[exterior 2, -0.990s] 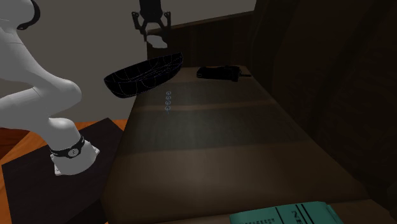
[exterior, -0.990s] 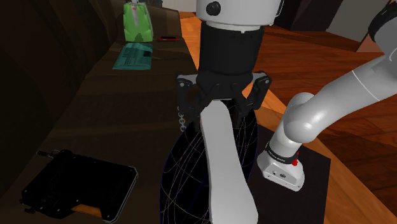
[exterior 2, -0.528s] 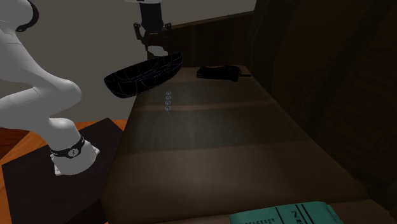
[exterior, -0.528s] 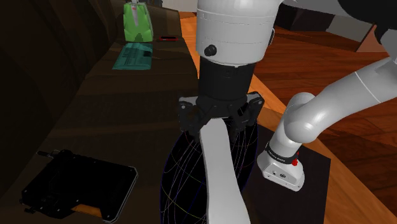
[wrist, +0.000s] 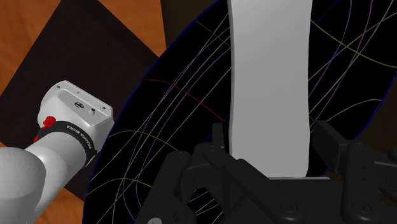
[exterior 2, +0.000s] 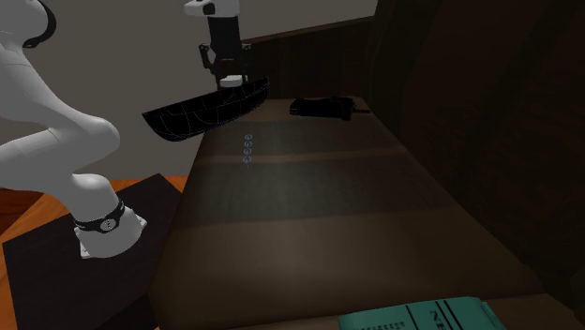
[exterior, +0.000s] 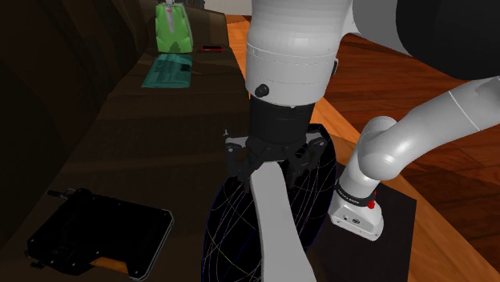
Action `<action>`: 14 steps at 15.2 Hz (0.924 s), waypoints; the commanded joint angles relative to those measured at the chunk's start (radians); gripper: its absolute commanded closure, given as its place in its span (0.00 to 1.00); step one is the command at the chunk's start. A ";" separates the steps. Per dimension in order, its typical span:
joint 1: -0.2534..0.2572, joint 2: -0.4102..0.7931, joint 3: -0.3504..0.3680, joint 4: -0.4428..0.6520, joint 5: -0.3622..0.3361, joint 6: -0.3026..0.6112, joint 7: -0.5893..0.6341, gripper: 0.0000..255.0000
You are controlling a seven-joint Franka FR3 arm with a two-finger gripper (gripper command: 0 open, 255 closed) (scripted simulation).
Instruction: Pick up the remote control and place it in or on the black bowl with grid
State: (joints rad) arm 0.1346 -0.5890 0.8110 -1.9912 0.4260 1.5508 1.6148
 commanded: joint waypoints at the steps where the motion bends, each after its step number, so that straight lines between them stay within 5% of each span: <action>1: 0.000 -0.001 0.000 -0.001 0.000 0.000 0.000 1.00; 3: 0.000 -0.001 0.000 -0.001 0.000 0.000 0.000 1.00; 4: 0.000 -0.001 0.000 -0.001 0.000 0.000 0.000 0.00; 9: 0.000 -0.001 0.000 -0.001 0.000 0.000 0.000 0.00; 14: -0.022 0.045 -0.014 0.153 -0.032 -0.113 0.025 0.00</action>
State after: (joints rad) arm 0.1151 -0.5502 0.7995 -1.8629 0.3985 1.4576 1.6351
